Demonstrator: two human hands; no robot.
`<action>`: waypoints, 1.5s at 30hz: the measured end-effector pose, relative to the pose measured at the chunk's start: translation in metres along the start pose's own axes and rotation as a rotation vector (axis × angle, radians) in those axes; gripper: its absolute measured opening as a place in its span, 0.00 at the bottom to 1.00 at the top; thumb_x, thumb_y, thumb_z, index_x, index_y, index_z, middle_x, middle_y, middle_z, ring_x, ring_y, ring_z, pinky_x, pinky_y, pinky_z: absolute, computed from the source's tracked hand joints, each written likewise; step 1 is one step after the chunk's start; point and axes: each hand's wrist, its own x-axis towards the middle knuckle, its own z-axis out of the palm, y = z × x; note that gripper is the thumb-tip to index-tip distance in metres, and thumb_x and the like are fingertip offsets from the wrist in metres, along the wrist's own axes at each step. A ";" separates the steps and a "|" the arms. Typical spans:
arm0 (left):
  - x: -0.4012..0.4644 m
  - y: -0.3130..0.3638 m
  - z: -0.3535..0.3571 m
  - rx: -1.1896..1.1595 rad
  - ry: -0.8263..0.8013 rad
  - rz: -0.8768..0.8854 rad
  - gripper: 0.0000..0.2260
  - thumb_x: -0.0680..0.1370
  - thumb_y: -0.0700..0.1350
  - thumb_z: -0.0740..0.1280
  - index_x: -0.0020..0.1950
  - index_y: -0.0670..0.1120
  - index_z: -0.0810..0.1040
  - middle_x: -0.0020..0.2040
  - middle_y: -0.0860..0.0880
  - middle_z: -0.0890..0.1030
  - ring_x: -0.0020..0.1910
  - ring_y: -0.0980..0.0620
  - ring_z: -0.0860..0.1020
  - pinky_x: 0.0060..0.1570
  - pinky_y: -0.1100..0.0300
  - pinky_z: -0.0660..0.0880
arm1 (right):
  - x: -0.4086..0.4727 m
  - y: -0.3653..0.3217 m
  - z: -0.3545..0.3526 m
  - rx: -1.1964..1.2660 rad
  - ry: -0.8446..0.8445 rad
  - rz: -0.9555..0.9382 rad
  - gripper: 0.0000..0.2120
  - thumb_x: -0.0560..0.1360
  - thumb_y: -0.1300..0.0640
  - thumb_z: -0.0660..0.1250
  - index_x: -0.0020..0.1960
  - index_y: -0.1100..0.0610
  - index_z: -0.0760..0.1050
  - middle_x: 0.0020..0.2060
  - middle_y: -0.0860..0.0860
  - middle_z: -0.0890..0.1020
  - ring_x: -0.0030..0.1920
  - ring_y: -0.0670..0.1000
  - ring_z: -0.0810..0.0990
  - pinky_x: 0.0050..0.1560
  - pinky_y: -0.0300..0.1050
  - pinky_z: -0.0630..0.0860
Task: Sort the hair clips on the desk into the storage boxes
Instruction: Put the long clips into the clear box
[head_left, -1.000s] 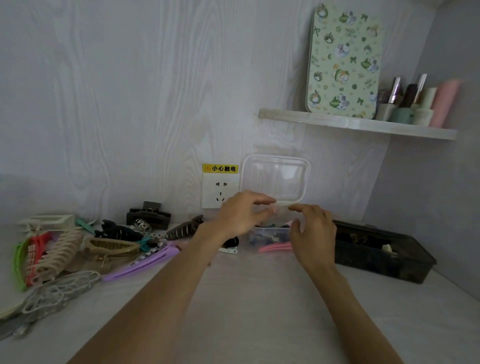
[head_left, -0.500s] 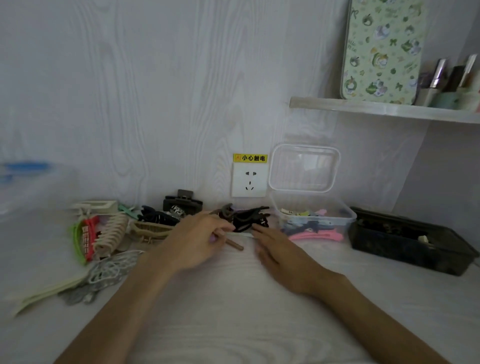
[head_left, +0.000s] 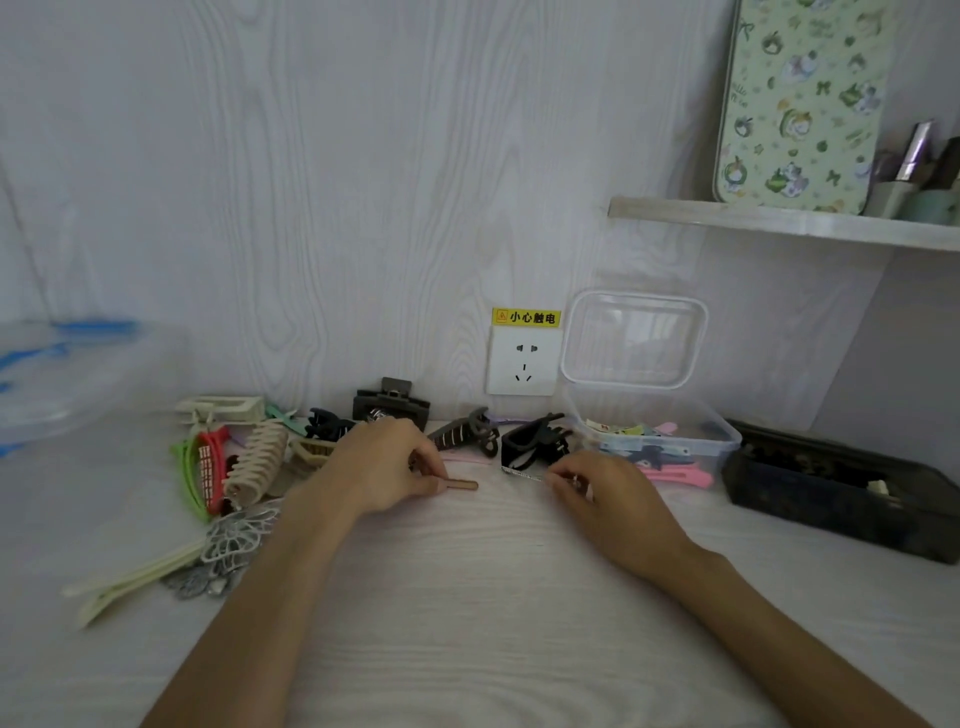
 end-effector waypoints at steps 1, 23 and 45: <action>-0.001 -0.003 -0.002 0.020 0.016 -0.029 0.07 0.71 0.53 0.72 0.47 0.57 0.84 0.42 0.59 0.79 0.45 0.58 0.77 0.45 0.62 0.72 | 0.003 -0.004 -0.001 -0.001 0.007 -0.011 0.09 0.77 0.52 0.61 0.52 0.49 0.79 0.45 0.44 0.81 0.44 0.44 0.76 0.48 0.43 0.75; -0.006 -0.020 -0.013 -0.083 -0.068 -0.180 0.07 0.68 0.50 0.74 0.45 0.58 0.84 0.44 0.60 0.82 0.48 0.58 0.78 0.51 0.58 0.76 | 0.051 -0.046 0.044 -0.236 -0.097 -0.153 0.17 0.78 0.62 0.57 0.65 0.50 0.71 0.56 0.49 0.75 0.57 0.52 0.72 0.50 0.47 0.72; 0.016 0.061 0.022 -0.289 0.481 0.051 0.09 0.78 0.50 0.64 0.55 0.56 0.80 0.49 0.58 0.83 0.46 0.58 0.79 0.42 0.62 0.74 | 0.026 0.040 -0.037 -0.148 0.469 0.243 0.07 0.72 0.59 0.68 0.48 0.52 0.82 0.44 0.53 0.85 0.48 0.58 0.79 0.54 0.56 0.73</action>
